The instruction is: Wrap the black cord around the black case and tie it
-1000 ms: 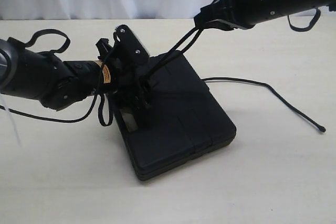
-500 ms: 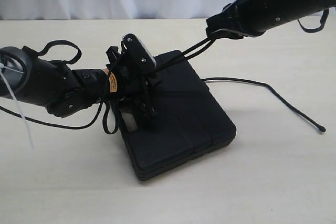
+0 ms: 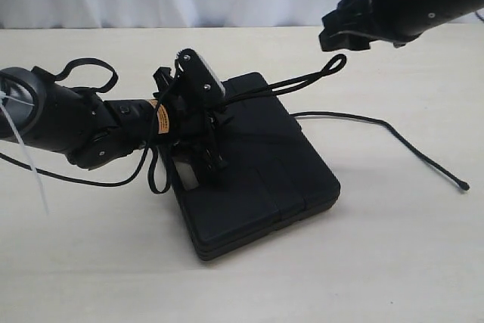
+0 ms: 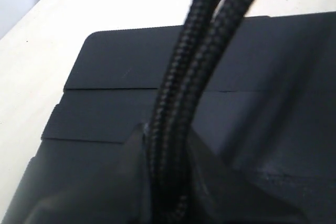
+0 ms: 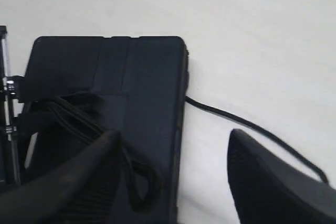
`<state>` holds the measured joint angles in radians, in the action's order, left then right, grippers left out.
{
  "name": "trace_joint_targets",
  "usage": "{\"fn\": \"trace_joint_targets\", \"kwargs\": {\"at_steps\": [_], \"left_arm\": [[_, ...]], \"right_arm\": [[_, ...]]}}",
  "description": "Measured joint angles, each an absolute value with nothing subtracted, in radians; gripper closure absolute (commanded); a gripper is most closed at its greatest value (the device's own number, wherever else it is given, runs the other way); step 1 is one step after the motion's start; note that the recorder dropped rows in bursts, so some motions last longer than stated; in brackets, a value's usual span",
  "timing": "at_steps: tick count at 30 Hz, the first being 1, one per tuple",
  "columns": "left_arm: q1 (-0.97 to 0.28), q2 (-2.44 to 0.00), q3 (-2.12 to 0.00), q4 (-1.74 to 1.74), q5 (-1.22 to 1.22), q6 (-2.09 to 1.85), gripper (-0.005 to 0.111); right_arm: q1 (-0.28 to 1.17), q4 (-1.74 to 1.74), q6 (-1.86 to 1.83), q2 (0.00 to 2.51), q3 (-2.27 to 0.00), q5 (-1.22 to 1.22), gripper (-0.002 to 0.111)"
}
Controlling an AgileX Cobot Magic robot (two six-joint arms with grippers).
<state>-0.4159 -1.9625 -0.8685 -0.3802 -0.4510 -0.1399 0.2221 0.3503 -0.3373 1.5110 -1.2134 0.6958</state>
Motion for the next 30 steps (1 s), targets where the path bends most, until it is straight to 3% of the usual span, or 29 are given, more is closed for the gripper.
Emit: {"fn": "trace_joint_targets", "kwargs": {"at_steps": [2, 4, 9, 15, 21, 24, 30], "left_arm": [[-0.416, -1.962, -0.869, -0.380, -0.451, -0.137, 0.107], [-0.416, -1.962, -0.869, -0.380, -0.451, -0.137, 0.107], [-0.416, -1.962, -0.869, -0.382, -0.447, -0.137, 0.107], [-0.416, -1.962, -0.869, -0.385, -0.430, -0.137, 0.107], [-0.416, -1.962, -0.869, -0.391, -0.406, -0.137, 0.107], [-0.416, -1.962, -0.869, -0.411, -0.406, -0.137, 0.107], [-0.416, -1.962, -0.871, -0.428, -0.404, -0.137, 0.107]], "right_arm": [[0.222, 0.293, -0.309, 1.467, -1.214, 0.712, 0.052], [0.222, 0.272, -0.314, 1.430, -1.218, 0.743, 0.061], [0.263, 0.286, -0.383, 1.407, -1.222, 0.829, 0.104], [0.336, 0.237, -0.353, 1.492, -1.238, 0.844, 0.102], [0.338, 0.040, -0.296, 1.505, -1.257, 0.826, 0.073], [0.341, 0.014, -0.465, 1.490, -1.257, 0.835, 0.061], [0.424, 0.014, -0.991, 1.482, -1.148, 0.784, 0.062]]}}
